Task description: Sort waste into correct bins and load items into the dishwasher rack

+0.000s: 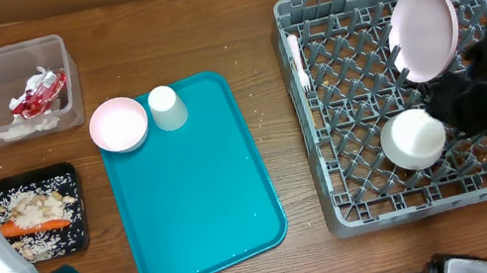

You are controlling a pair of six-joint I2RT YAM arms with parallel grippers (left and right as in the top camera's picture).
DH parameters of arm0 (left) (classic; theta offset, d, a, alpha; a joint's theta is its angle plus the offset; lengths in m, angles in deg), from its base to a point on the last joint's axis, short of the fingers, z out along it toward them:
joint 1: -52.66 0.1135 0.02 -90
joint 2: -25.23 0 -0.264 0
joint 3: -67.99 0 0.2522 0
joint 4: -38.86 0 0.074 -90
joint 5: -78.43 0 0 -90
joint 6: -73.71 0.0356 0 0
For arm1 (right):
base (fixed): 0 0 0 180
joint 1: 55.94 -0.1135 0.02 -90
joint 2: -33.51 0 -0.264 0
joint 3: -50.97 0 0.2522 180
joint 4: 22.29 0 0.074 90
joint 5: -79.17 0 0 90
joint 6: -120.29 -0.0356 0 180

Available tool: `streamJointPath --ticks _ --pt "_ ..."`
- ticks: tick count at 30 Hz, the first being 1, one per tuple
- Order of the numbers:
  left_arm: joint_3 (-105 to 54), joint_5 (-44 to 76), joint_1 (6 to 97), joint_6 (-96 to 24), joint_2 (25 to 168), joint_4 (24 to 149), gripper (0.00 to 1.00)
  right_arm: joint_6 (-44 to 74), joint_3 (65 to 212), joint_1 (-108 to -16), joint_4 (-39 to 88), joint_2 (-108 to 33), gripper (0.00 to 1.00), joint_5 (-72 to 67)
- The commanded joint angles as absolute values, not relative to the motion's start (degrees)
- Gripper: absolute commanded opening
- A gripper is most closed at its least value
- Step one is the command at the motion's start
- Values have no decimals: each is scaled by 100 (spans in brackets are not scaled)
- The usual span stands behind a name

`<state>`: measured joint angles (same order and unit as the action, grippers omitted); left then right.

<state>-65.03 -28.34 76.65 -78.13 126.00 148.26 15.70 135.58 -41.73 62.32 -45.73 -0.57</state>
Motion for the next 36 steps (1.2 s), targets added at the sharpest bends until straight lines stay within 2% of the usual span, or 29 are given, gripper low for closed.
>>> streamJointPath --ticks 1,2,4,6,8,9,17,36 --pt "-6483 -2957 7626 -7933 12648 14832 100 1478 13552 -4741 6002 -4580 31 445" --pt "-6483 -2957 7626 -7933 12648 14832 100 1474 13552 -4914 5936 -4580 31 500" --pt "-6483 -2957 7626 -7933 12648 14832 100 1373 13552 -5545 5641 -4580 41 539" --pt "-6483 -2957 7626 -7933 12648 14832 100 1371 13552 -6033 5193 -4582 55 751" --pt "-6483 -2957 7626 -7933 12648 14832 100 1371 13549 -6350 4900 -4593 77 968" --pt "-6483 -2957 7626 -7933 12648 14832 100 1371 13549 -6568 4704 -4606 99 1051" --pt "-6483 -2957 7626 -7933 12648 14832 100 1373 13549 -7392 3644 -4763 100 1031" --pt "-6483 -2957 7626 -7931 12648 14832 100 1376 13549 -7421 3355 -4766 100 922"
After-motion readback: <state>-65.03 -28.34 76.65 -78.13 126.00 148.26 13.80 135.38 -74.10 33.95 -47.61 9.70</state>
